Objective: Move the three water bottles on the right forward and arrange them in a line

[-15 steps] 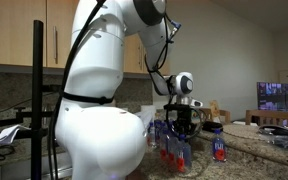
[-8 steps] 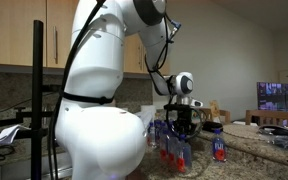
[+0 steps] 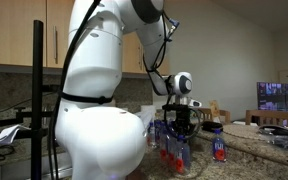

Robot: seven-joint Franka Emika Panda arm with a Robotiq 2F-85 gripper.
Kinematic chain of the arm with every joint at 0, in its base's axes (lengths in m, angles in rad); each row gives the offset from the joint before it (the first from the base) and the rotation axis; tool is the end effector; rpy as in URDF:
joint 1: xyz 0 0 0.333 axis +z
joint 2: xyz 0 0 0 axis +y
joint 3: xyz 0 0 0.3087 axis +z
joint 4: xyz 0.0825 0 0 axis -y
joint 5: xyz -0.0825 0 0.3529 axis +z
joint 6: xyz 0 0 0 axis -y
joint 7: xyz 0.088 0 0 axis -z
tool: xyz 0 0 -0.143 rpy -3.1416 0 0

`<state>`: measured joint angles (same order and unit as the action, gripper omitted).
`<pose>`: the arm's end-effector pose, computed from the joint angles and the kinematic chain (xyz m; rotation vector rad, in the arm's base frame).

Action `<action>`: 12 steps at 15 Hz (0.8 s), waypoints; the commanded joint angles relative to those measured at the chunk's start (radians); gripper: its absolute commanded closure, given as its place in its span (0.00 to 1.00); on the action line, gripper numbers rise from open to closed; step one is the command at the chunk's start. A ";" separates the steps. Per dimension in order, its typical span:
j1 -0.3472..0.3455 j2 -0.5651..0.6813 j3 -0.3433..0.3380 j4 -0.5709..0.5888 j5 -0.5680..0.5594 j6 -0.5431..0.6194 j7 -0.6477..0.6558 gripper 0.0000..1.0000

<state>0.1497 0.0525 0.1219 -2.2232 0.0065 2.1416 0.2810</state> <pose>0.4709 0.1316 0.3178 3.1095 -0.0202 -0.2053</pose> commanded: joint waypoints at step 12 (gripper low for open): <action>0.002 -0.032 0.011 -0.043 -0.017 0.055 0.096 0.87</action>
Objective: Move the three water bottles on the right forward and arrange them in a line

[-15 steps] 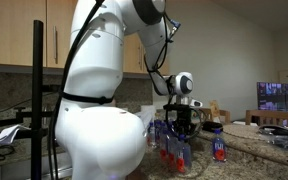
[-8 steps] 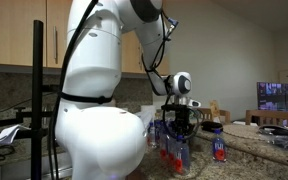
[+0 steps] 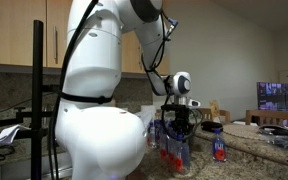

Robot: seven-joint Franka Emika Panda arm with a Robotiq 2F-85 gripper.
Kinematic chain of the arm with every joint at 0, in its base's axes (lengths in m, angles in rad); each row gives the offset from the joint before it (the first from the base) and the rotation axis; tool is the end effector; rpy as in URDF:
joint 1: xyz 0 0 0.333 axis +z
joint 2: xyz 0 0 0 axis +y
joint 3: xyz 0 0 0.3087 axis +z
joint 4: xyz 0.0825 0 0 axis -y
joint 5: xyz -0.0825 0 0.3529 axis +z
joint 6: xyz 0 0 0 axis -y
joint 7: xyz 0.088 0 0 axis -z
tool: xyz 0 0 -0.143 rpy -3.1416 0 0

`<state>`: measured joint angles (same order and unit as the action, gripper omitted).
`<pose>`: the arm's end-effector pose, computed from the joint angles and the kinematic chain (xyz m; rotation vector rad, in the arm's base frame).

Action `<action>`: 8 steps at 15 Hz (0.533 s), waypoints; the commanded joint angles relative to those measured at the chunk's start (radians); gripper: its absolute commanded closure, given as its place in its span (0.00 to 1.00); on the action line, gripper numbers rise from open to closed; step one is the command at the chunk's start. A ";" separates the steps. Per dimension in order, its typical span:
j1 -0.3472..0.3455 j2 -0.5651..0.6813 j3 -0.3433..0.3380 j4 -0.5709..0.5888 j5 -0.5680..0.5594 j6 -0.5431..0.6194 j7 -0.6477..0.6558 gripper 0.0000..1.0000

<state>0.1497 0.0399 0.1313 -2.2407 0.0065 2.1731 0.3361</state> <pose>0.4691 0.1359 0.3193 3.1133 -0.0917 -0.1641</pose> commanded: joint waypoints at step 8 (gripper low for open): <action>-0.001 -0.015 -0.001 -0.021 -0.018 0.020 0.036 0.87</action>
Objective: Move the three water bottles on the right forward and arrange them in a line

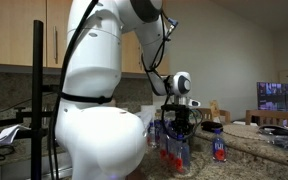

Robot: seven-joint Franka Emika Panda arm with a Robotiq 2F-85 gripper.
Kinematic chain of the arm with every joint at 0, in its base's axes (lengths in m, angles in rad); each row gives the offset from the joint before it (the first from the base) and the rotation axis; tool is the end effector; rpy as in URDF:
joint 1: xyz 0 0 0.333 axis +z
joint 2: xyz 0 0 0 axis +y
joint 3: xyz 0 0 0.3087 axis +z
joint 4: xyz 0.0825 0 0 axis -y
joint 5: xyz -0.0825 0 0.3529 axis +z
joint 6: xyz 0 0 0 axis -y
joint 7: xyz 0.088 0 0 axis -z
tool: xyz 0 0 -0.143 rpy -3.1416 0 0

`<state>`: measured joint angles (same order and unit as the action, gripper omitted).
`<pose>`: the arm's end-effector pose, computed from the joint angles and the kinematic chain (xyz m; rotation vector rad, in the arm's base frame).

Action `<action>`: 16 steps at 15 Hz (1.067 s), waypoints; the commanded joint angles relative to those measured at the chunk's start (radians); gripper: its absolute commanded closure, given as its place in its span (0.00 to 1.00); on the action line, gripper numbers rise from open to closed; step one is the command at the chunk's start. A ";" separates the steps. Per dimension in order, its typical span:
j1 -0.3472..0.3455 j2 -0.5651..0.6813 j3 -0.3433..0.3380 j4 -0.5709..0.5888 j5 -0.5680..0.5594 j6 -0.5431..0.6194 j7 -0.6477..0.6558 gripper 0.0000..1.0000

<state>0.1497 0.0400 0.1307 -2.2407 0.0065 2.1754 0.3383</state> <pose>0.4695 0.1357 0.3194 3.1139 -0.0961 -0.1608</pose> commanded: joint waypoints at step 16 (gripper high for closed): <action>-0.002 -0.013 -0.005 -0.019 -0.015 0.033 0.024 0.87</action>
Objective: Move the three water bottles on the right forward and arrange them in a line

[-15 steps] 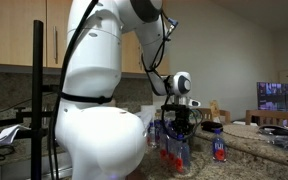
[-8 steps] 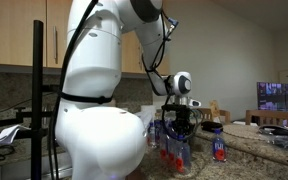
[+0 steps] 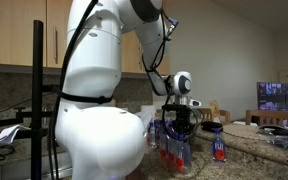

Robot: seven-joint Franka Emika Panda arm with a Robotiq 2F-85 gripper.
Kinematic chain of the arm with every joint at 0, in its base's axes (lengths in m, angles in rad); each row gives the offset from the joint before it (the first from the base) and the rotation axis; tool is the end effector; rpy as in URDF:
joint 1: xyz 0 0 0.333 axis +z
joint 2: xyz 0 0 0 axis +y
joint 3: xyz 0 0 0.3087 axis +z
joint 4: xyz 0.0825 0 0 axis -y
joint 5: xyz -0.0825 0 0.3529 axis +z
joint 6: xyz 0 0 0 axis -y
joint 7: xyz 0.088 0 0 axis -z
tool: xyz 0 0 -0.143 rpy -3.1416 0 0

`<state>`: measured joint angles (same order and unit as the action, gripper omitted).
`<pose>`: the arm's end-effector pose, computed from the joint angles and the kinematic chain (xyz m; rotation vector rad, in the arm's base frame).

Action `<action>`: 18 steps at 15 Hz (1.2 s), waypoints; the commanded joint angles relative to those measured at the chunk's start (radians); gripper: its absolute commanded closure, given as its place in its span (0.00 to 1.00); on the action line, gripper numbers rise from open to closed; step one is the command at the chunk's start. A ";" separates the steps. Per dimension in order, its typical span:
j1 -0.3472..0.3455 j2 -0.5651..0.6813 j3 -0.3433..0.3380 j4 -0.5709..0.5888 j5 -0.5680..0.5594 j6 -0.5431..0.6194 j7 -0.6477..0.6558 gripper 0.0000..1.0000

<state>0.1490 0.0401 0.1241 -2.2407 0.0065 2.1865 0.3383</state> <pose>0.4721 0.1327 0.3202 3.1177 -0.1077 -0.1447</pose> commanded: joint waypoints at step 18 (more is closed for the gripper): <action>-0.001 0.002 0.002 -0.013 -0.002 0.027 0.004 0.87</action>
<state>0.1490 0.0463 0.1242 -2.2407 0.0065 2.2017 0.3383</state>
